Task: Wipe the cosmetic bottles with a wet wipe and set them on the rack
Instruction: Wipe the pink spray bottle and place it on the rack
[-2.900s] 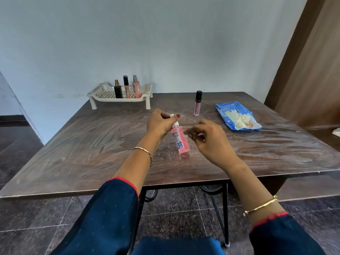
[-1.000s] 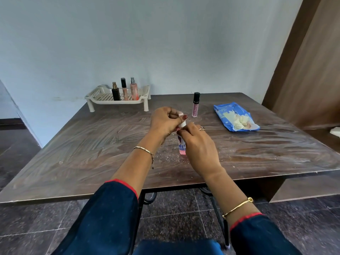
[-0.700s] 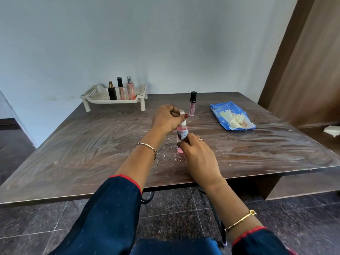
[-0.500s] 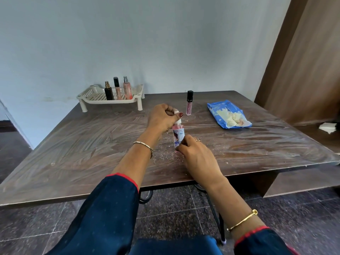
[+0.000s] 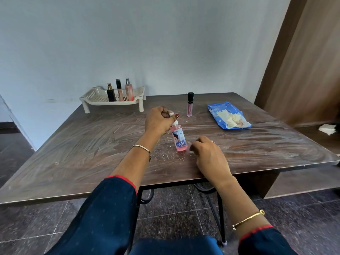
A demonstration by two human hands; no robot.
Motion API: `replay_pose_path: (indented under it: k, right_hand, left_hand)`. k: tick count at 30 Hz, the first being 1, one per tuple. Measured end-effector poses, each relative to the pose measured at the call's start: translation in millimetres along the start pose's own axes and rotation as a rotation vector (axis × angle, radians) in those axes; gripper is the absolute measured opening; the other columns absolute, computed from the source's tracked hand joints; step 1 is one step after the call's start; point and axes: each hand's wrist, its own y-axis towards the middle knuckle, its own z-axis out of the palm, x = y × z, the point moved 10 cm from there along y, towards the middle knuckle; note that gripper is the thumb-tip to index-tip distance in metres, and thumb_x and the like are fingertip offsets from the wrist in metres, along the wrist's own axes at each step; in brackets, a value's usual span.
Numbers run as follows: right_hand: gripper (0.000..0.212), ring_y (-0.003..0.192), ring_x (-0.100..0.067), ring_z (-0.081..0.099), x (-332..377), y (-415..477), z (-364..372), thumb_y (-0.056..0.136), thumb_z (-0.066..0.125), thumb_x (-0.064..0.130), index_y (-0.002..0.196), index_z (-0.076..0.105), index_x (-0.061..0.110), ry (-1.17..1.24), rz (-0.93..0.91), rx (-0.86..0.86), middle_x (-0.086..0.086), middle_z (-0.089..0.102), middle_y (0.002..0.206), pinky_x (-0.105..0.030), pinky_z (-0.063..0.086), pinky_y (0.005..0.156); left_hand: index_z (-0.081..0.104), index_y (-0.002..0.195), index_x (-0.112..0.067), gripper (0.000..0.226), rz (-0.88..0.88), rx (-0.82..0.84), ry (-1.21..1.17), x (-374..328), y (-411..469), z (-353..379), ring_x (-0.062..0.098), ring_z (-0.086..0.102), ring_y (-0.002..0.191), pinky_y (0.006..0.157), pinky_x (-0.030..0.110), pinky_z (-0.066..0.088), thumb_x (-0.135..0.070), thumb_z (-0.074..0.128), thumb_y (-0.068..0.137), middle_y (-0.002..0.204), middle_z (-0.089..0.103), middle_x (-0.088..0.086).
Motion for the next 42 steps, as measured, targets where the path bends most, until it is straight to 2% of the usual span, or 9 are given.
replay_pose_path:
  k: [4,8,13,20,25,29,32,35,42]
  right_hand:
    - [0.006,0.079,-0.017,0.061,-42,-3,-12,0.079,0.066,0.012,0.082,0.07,0.014,0.255,0.29,-0.108,0.0,0.064,0.082,-0.023,0.043,0.071]
    - [0.008,0.073,-0.009,0.066,-57,2,-4,0.074,0.073,0.012,0.079,0.07,0.018,0.541,0.447,-0.087,0.007,0.07,0.076,-0.029,0.055,0.077]
    - [0.025,0.076,-0.011,0.066,-51,15,0,0.072,0.076,0.007,0.083,0.059,0.022,0.598,0.435,-0.1,0.005,0.067,0.083,-0.028,0.055,0.072]
    - [0.018,0.078,-0.008,0.063,-38,25,11,0.079,0.071,0.001,0.084,0.064,0.018,0.528,0.365,-0.035,0.004,0.067,0.085,-0.013,0.049,0.072]
    - [0.021,0.068,0.001,0.06,-38,21,9,0.08,0.07,0.001,0.078,0.064,0.021,0.537,0.361,-0.032,0.009,0.067,0.08,-0.004,0.042,0.06]
    - [0.02,0.072,0.0,0.061,-33,15,2,0.081,0.069,0.001,0.08,0.065,0.021,0.508,0.336,-0.068,0.008,0.068,0.082,-0.006,0.043,0.064]
    - [0.021,0.076,-0.004,0.065,-29,10,-1,0.08,0.069,-0.001,0.084,0.067,0.019,0.483,0.326,-0.091,0.007,0.069,0.082,-0.019,0.052,0.071]
    - [0.021,0.078,-0.009,0.064,-21,7,-4,0.079,0.066,-0.002,0.087,0.069,0.017,0.39,0.29,-0.097,0.004,0.069,0.084,-0.025,0.053,0.073]
    - [0.013,0.071,-0.022,0.06,-5,4,-13,0.078,0.062,-0.003,0.08,0.066,0.009,0.188,0.155,-0.163,-0.004,0.065,0.079,-0.036,0.049,0.063]
  left_hand:
    - [0.057,0.074,-0.024,0.025,0.015,-0.021,0.01,0,-2,-1,0.022,0.07,0.082,0.074,0.045,0.059,-0.022,0.082,0.071,0.083,0.07,0.005]
    - [0.056,0.075,-0.023,0.027,0.014,-0.037,0.002,1,-2,-2,0.023,0.07,0.084,0.075,0.046,0.059,-0.023,0.082,0.071,0.084,0.069,0.005]
    - [0.055,0.077,-0.021,0.027,0.014,-0.016,-0.007,2,-2,1,0.026,0.069,0.085,0.076,0.048,0.058,-0.021,0.082,0.072,0.086,0.069,0.009]
    - [0.056,0.079,-0.019,0.027,0.004,0.01,-0.034,3,-1,1,0.028,0.069,0.086,0.074,0.049,0.059,-0.019,0.082,0.072,0.084,0.067,0.01]
    - [0.055,0.078,-0.018,0.027,-0.002,-0.01,-0.039,4,0,-1,0.028,0.07,0.085,0.073,0.049,0.059,-0.019,0.082,0.072,0.079,0.066,0.007]
    - [0.054,0.077,-0.017,0.027,-0.002,-0.024,-0.043,3,-1,0,0.027,0.07,0.084,0.072,0.048,0.059,-0.017,0.081,0.073,0.081,0.066,0.008]
    - [0.053,0.076,-0.018,0.028,0.003,-0.046,-0.032,2,-1,0,0.026,0.069,0.083,0.07,0.047,0.06,-0.018,0.081,0.073,0.079,0.065,0.006]
    - [0.052,0.075,-0.019,0.03,0.013,-0.064,0.002,0,-1,2,0.025,0.069,0.082,0.07,0.047,0.059,-0.021,0.082,0.072,0.076,0.063,0.002]
    - [0.05,0.075,-0.02,0.034,0.035,-0.091,0.095,-7,-3,6,0.023,0.068,0.08,0.071,0.046,0.059,-0.029,0.083,0.071,0.076,0.064,0.0]
